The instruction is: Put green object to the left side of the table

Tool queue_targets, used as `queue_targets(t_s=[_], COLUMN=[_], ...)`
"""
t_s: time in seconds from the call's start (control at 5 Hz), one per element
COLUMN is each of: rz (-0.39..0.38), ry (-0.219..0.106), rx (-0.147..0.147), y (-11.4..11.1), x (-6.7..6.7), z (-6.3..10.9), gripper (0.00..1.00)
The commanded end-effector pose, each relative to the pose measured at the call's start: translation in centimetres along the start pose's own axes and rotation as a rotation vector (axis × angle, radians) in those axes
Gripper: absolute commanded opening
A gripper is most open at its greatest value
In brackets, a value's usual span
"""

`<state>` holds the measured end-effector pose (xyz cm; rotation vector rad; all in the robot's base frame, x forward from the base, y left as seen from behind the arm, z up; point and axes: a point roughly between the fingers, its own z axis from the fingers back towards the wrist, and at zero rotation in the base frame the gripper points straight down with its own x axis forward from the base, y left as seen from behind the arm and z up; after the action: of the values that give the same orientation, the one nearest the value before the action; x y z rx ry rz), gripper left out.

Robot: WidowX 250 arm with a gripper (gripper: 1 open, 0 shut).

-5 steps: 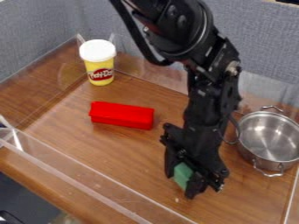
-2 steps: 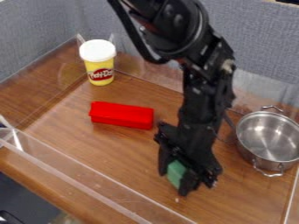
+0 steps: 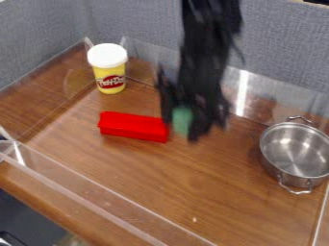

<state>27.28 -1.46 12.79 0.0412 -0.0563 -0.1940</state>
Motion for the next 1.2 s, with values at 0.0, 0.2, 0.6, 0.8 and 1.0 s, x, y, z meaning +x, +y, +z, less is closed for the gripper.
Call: queue_targets(t_s=[0.0,0.2,0.6,0.8,1.0], rz=[0.091,0.091,0.064,0.058,0.055], ry=[-0.093,-0.087,-0.056,-0.04,-0.03], rx=[0.025,0.022,0.023,0.025,0.028], y=[4.7,5.0,5.3,6.0,6.8], x=[1.0,0.0,0.2,0.7,1.2], z=[4.7,4.8,2.9,1.7,0.8], gripper=[0.0,0.0,0.0,0.0,0.0])
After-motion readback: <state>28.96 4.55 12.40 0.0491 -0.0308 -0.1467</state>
